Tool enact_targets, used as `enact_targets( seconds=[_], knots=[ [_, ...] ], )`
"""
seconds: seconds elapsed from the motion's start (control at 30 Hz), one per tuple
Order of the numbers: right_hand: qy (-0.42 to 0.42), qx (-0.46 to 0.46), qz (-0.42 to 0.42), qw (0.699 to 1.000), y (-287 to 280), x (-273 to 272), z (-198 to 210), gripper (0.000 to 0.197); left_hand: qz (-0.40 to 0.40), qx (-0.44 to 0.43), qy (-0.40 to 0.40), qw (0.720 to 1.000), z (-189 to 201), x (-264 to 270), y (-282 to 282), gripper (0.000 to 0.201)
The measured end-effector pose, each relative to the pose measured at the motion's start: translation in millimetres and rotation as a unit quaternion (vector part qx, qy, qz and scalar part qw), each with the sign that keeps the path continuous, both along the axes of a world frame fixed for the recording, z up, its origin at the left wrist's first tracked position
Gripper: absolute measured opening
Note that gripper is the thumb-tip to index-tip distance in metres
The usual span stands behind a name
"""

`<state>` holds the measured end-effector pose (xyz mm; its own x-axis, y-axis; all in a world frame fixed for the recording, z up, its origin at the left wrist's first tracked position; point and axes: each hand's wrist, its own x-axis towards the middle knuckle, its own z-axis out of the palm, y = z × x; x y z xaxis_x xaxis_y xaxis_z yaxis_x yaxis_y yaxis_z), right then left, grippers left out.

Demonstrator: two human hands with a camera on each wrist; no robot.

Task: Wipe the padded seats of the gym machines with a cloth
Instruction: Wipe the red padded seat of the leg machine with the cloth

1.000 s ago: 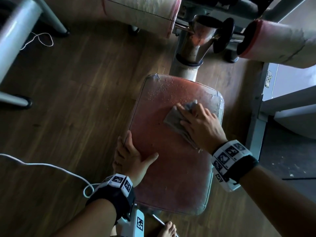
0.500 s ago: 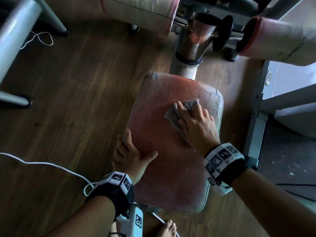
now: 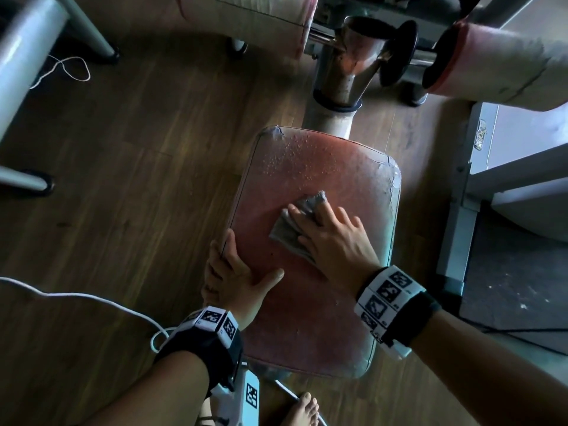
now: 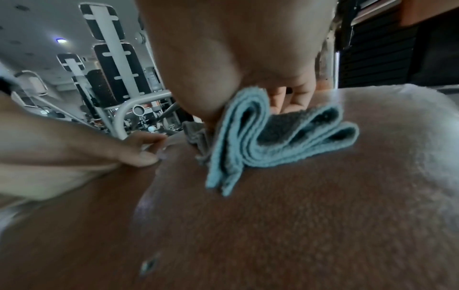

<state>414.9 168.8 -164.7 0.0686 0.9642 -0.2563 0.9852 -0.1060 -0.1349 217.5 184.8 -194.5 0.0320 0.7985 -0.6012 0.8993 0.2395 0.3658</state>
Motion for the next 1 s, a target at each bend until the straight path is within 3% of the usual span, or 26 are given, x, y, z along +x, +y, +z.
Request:
enact_targets(
  seconds=[0.17,0.57,0.8,1.0],
  knots=[
    [0.014,0.008,-0.118,0.993,3.9,8.0,-0.6,0.051,-0.002,-0.003,0.004,1.0,2.4,1.9,0.6,0.125],
    [0.02,0.007,-0.084,0.996,-3.7,-15.1,-1.2,0.052,0.013,0.0,0.009,1.0,-0.8,3.2,-0.9,0.126],
    [0.048,0.016,-0.181,0.982,6.5,-6.3,-3.7,0.052,0.009,0.01,0.004,1.0,-1.0,2.2,-2.7,0.124],
    [0.038,0.013,-0.14,0.989,-12.5,-7.3,-2.8,0.051,0.012,0.009,0.012,1.0,0.0,3.6,-1.7,0.124]
  ],
)
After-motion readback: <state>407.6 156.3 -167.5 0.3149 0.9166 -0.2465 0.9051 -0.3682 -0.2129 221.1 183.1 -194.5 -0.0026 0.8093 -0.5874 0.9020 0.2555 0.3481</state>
